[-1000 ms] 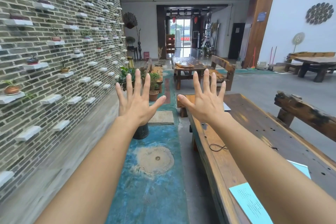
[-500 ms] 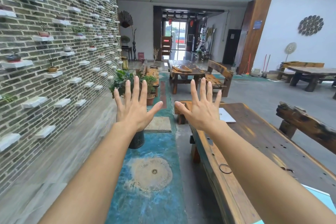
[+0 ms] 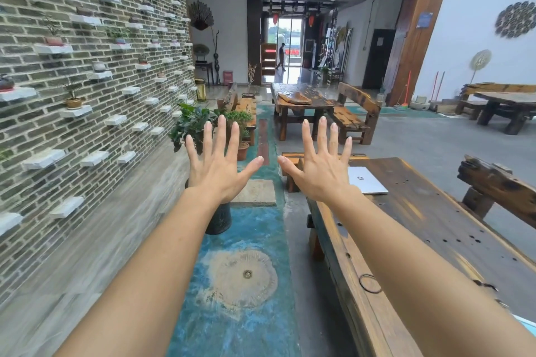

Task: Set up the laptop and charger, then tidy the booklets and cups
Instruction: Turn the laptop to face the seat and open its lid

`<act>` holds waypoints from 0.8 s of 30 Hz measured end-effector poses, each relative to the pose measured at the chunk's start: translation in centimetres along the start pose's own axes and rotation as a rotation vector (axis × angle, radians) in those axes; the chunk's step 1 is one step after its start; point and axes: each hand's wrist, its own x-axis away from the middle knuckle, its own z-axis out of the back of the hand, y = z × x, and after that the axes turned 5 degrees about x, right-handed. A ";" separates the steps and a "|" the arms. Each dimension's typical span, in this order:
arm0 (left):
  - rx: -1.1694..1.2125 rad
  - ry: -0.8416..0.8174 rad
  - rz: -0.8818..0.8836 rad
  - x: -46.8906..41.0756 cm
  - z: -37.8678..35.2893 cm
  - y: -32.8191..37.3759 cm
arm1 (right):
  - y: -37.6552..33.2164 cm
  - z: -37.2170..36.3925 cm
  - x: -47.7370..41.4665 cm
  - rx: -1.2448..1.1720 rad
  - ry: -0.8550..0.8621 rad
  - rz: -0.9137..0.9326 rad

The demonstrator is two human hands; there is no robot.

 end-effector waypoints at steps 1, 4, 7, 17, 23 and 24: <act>0.002 0.000 0.003 -1.1 -0.7 0.6 | 0.8 -0.7 -0.9 0.000 0.006 0.006; -0.006 -0.008 0.019 -4.5 -3.2 2.5 | 3.7 -2.8 -3.9 -0.003 0.005 0.020; -0.013 -0.029 0.028 -7.7 -5.8 4.7 | 7.1 -4.8 -7.0 -0.014 -0.009 0.017; -0.027 -0.101 0.016 -15.0 -13.2 11.3 | 14.8 -11.5 -14.0 -0.022 -0.057 0.025; -0.008 -0.128 0.034 -17.2 -16.7 12.1 | 16.2 -14.8 -15.3 -0.005 -0.111 0.039; -0.006 -0.126 0.033 -17.4 -17.2 12.0 | 16.4 -15.3 -15.6 -0.004 -0.123 0.039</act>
